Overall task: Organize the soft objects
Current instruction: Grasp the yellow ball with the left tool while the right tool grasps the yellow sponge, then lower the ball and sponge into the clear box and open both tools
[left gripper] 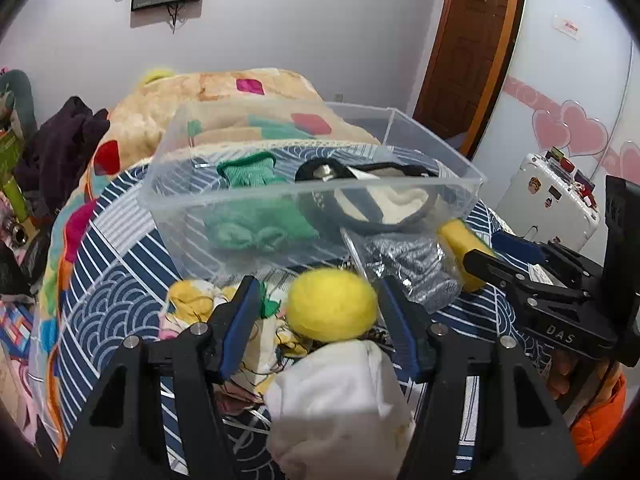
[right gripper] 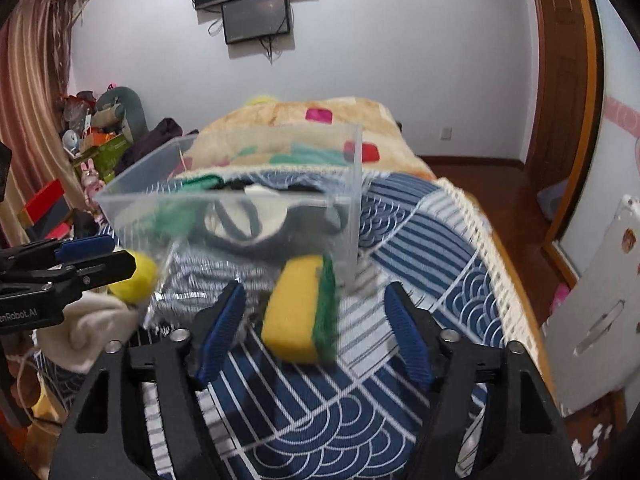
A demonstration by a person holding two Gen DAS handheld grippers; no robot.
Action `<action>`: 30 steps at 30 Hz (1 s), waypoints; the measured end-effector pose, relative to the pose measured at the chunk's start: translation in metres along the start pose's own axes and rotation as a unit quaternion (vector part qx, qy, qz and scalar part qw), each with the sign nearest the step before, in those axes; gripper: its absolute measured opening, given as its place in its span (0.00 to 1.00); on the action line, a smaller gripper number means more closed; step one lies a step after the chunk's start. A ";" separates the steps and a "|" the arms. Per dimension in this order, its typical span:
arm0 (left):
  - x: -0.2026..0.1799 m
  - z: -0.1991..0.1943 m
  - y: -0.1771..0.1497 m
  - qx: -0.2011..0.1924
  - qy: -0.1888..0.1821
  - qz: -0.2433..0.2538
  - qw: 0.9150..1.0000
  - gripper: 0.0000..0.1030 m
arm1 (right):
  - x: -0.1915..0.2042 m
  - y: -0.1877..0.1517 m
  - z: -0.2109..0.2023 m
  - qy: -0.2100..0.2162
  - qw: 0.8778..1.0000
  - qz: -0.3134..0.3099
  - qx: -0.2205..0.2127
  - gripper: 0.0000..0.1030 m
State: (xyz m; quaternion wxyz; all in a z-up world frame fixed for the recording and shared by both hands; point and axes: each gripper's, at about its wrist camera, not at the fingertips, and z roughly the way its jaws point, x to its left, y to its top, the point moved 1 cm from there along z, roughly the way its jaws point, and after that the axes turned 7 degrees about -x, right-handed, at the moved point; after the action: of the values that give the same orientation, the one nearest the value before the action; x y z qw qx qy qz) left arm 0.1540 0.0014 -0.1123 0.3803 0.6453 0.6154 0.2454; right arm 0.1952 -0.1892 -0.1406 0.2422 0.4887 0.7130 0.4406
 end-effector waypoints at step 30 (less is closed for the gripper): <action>0.015 -0.065 0.042 -0.107 0.017 -0.017 0.994 0.42 | 0.022 0.044 -0.061 0.015 0.993 -0.031 -0.110 0.26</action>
State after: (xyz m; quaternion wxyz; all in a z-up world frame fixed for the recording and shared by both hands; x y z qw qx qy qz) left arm 0.1300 0.0307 -0.0428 0.4411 0.5863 0.6024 0.3144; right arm 0.1600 -0.1875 -0.0703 0.2970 0.4300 0.6786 0.5161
